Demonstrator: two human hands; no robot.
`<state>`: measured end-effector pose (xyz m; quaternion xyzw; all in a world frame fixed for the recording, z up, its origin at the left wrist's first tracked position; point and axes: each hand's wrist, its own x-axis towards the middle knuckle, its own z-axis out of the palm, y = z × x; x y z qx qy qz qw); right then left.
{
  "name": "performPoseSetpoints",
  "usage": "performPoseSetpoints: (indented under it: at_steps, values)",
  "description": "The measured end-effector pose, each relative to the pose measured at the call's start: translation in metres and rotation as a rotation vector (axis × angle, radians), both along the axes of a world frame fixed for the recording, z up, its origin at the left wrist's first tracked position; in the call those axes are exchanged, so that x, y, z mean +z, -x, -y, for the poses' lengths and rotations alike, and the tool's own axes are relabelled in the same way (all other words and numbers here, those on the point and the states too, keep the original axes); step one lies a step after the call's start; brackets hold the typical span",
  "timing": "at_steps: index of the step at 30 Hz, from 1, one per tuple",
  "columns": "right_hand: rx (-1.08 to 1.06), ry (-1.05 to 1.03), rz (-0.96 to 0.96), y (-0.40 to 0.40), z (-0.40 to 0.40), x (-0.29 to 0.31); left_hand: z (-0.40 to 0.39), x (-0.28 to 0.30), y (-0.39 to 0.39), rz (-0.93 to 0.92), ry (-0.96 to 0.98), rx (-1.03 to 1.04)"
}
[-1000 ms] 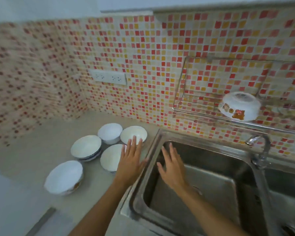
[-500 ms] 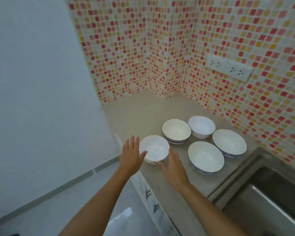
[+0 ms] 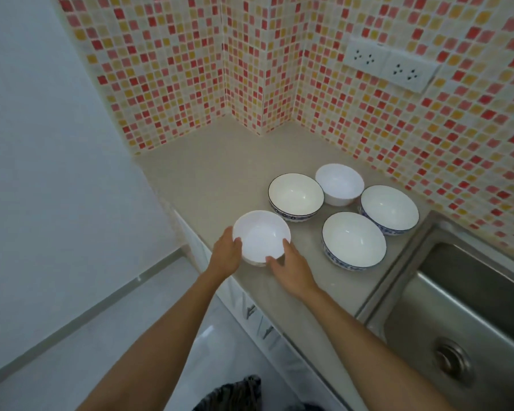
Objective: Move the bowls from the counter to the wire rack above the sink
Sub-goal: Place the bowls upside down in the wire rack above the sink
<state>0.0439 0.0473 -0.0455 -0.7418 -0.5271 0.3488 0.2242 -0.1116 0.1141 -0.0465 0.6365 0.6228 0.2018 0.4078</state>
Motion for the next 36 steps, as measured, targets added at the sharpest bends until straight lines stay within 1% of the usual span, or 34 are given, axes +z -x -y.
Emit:
performPoseSetpoints:
  at_steps: [2, 5, 8, 10, 12, 14, 17, 19, 21, 25, 27, 29, 31, 33, 35, 36]
  values:
    - [-0.035, -0.012, -0.017, -0.001, 0.003, 0.007, -0.002, 0.005, -0.008, 0.053, -0.046, 0.053]
    - [-0.093, -0.076, -0.048, -0.012, 0.011, 0.022, -0.005, 0.021, -0.023, 0.200, -0.182, 0.075]
    - [-0.197, -0.140, -0.083, -0.037, 0.019, 0.042, -0.012, 0.044, -0.048, 0.323, -0.182, 0.042]
    - [-0.286, -0.200, -0.116, -0.055, 0.030, 0.057, -0.015, 0.062, -0.074, 0.409, -0.112, -0.011]
    - [-0.353, -0.247, -0.128, -0.073, 0.041, 0.072, -0.013, 0.080, -0.106, 0.510, 0.033, -0.049]
    - [-0.407, -0.281, -0.082, -0.092, 0.053, 0.083, -0.008, 0.093, -0.139, 0.562, 0.133, -0.097]
    - [-0.530, -0.324, -0.022, -0.137, 0.082, 0.106, 0.012, 0.111, -0.198, 0.575, 0.187, -0.209]
    - [-0.594, -0.363, 0.012, -0.168, 0.105, 0.121, 0.028, 0.119, -0.234, 0.620, 0.222, -0.280]
    - [-0.644, -0.405, 0.036, -0.192, 0.127, 0.135, 0.047, 0.127, -0.269, 0.695, 0.295, -0.332]
    - [-0.703, -0.499, 0.081, -0.234, 0.168, 0.160, 0.082, 0.146, -0.324, 0.906, 0.495, -0.337]
    - [-0.714, -0.554, 0.122, -0.256, 0.186, 0.174, 0.097, 0.156, -0.346, 0.956, 0.487, -0.411]
    - [-0.730, -0.609, 0.179, -0.278, 0.204, 0.189, 0.109, 0.169, -0.363, 1.047, 0.476, -0.469]
    - [-0.769, -0.626, 0.290, -0.301, 0.219, 0.201, 0.122, 0.186, -0.378, 1.095, 0.453, -0.516]
    - [-0.792, -0.598, 0.438, -0.326, 0.233, 0.210, 0.132, 0.203, -0.391, 1.072, 0.316, -0.502]
    - [-0.795, -0.561, 0.552, -0.352, 0.244, 0.217, 0.141, 0.218, -0.404, 0.982, 0.116, -0.490]
    - [-0.794, -0.544, 0.602, -0.364, 0.248, 0.219, 0.144, 0.224, -0.410, 0.932, 0.016, -0.517]
